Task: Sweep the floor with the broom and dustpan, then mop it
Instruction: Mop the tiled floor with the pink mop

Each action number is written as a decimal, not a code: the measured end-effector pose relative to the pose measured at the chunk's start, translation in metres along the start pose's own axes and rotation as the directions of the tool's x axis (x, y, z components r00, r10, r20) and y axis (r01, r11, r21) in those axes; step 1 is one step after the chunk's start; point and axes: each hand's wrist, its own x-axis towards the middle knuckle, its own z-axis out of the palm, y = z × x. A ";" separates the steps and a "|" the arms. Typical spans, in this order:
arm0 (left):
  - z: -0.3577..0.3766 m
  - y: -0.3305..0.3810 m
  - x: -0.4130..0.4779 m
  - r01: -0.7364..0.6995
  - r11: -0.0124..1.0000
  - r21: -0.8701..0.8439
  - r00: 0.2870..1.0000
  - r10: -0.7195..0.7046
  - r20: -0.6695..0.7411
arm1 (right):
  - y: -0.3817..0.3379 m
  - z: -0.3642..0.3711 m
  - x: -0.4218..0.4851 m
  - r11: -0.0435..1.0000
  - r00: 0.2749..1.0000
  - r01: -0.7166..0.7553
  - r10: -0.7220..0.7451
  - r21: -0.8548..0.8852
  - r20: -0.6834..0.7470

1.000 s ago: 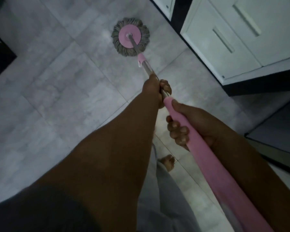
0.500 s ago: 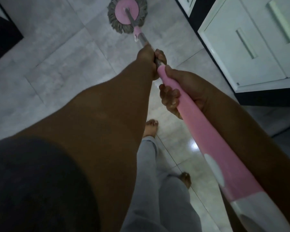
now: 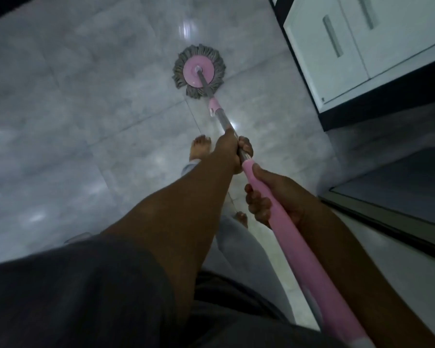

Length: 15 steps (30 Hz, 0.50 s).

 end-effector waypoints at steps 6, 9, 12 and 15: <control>-0.028 -0.021 -0.019 0.046 0.999 0.009 0.998 -0.045 -0.031 | 0.032 0.007 -0.014 0.999 0.999 -0.029 0.029 0.014 -0.016; -0.028 -0.008 -0.010 0.047 0.999 -0.010 0.998 -0.047 -0.032 | 0.020 0.014 -0.007 0.998 0.997 -0.068 0.068 0.018 -0.021; -0.017 0.012 -0.001 0.033 0.999 -0.021 0.999 -0.033 0.013 | -0.003 0.017 0.002 0.997 0.996 -0.080 0.081 0.024 -0.041; -0.012 0.054 0.014 0.015 0.999 -0.050 0.999 -0.013 0.039 | -0.039 0.040 0.020 0.996 0.996 -0.082 0.083 0.019 -0.033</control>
